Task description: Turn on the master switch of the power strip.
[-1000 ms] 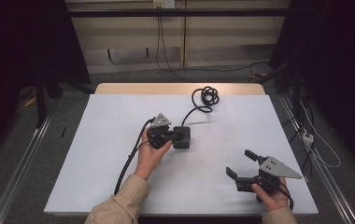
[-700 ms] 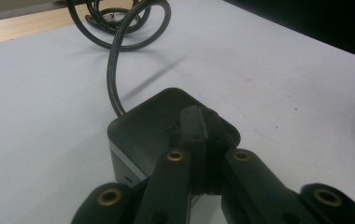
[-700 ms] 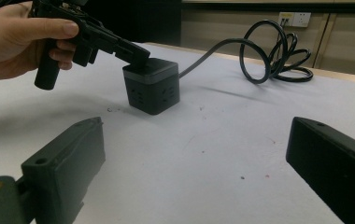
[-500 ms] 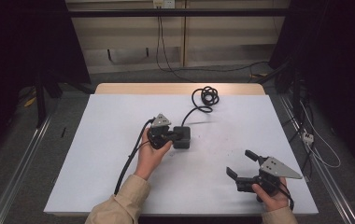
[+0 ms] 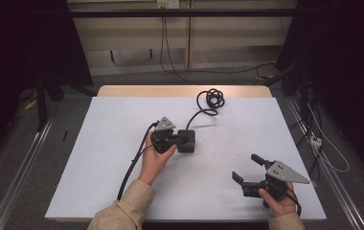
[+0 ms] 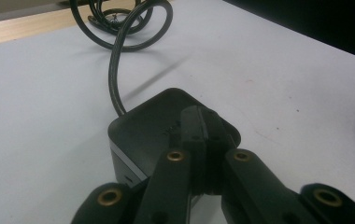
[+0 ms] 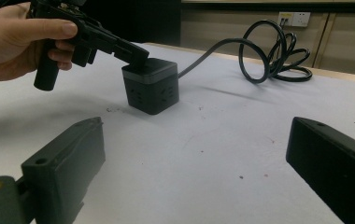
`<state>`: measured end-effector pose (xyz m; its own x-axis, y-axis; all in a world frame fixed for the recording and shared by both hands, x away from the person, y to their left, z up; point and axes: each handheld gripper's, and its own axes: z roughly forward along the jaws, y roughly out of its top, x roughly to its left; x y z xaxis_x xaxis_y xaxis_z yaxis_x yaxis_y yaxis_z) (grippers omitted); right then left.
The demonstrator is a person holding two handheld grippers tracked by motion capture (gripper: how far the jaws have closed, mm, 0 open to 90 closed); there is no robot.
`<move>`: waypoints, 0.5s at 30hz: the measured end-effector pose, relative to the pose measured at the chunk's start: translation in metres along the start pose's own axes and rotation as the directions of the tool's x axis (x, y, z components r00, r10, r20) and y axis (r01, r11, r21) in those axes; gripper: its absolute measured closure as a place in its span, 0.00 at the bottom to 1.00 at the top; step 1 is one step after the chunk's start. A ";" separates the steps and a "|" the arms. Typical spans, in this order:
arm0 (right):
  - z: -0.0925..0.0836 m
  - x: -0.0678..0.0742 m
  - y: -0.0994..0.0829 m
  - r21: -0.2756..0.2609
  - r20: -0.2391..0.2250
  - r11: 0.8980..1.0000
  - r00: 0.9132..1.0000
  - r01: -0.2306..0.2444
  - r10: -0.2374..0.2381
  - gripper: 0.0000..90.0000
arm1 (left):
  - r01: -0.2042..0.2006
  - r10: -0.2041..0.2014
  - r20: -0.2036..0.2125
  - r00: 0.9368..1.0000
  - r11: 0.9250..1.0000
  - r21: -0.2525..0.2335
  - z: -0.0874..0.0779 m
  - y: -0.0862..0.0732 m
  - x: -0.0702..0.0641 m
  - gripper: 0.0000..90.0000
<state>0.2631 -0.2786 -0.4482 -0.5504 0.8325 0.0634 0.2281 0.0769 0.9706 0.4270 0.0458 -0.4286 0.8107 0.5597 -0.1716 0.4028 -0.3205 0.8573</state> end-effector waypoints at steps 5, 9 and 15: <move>0.000 0.000 0.000 0.004 -0.003 1.000 1.000 0.002 -0.002 0.04 | 0.032 -0.032 0.012 0.999 0.999 -0.010 0.000 -0.001 0.002 1.00; 0.001 0.000 0.000 0.003 -0.002 1.000 1.000 0.002 -0.002 0.04 | 0.044 -0.044 0.013 0.999 0.999 -0.012 0.000 0.000 0.003 1.00; 0.000 -0.001 0.000 0.001 -0.002 1.000 1.000 0.001 -0.001 0.04 | 0.068 -0.067 0.022 0.997 0.997 -0.023 0.000 0.000 0.002 0.88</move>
<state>0.2638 -0.2790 -0.4481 -0.5523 0.8313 0.0633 0.2284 0.0779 0.9705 0.4287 0.0469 -0.4288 0.7910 0.5628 -0.2398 0.4471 -0.2643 0.8545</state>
